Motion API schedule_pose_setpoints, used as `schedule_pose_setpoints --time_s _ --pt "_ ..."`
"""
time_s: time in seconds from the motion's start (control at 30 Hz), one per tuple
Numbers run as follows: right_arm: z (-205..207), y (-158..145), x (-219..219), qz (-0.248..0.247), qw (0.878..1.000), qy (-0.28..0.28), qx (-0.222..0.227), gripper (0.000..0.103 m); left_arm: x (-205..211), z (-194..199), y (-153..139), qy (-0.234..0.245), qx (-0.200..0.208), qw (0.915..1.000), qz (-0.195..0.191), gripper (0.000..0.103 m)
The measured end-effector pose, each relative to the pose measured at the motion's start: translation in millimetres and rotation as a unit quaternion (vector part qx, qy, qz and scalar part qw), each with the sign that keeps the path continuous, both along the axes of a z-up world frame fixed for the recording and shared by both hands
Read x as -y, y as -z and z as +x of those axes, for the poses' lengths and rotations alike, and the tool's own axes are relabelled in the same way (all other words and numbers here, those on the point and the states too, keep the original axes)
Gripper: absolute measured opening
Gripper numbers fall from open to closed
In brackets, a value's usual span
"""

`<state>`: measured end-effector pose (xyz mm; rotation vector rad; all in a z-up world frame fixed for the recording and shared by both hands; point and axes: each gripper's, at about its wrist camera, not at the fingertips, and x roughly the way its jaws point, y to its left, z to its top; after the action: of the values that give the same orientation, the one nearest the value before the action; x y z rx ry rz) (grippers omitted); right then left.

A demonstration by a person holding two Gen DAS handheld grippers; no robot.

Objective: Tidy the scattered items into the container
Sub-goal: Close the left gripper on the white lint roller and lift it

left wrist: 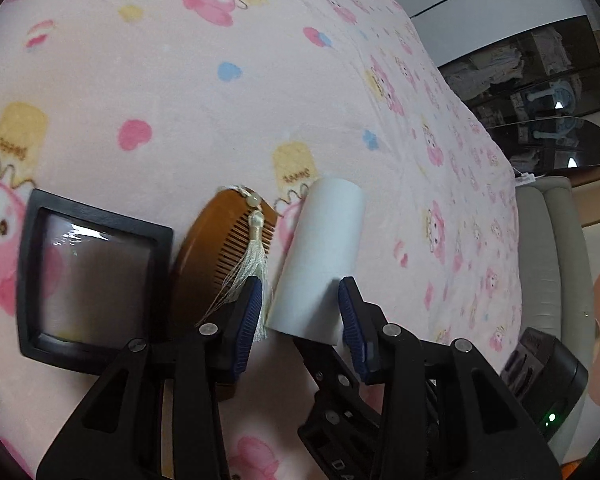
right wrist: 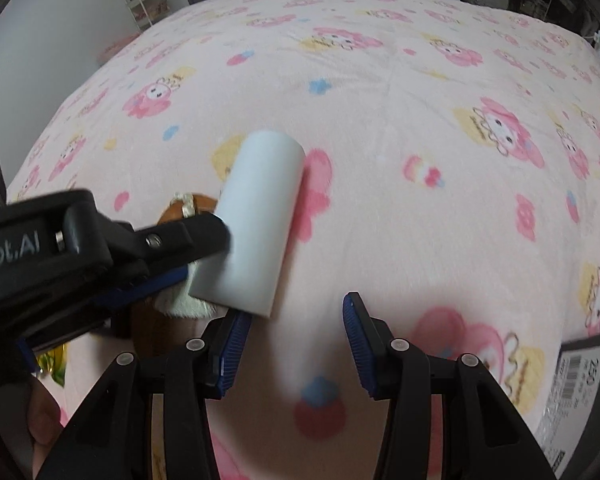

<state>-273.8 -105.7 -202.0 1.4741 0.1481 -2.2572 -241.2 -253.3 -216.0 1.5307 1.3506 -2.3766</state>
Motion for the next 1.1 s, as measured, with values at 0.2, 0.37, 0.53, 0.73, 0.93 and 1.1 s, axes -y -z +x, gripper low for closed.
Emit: schedule_pose_setpoints --time_s 0.2,0.37,0.53,0.73,0.93,1.1 --pt "1 -1 -4 -0.021 1.000 -0.003 -0.006 0.031 0 1 7 -0.004 -0.010 0.9988 0.047 0.036" --pt "17 -21 -22 -0.047 0.999 0.004 -0.014 0.027 -16 6 -4 0.018 -0.016 0.9989 0.039 0.034" --pt "32 -28 -44 -0.036 0.999 0.013 -0.010 0.027 -46 24 -14 0.047 -0.005 0.9984 0.031 0.014" --pt "51 -34 -75 -0.040 0.999 0.034 -0.003 0.027 -59 32 -25 0.061 -0.007 0.9977 0.028 0.014" --pt "51 -35 -72 -0.071 0.997 0.029 0.018 0.027 -28 29 -28 0.019 -0.023 0.9993 0.021 0.026" --pt "41 -24 -48 -0.056 0.998 0.023 0.022 0.030 -17 20 -7 0.015 -0.002 0.9979 0.063 0.029"
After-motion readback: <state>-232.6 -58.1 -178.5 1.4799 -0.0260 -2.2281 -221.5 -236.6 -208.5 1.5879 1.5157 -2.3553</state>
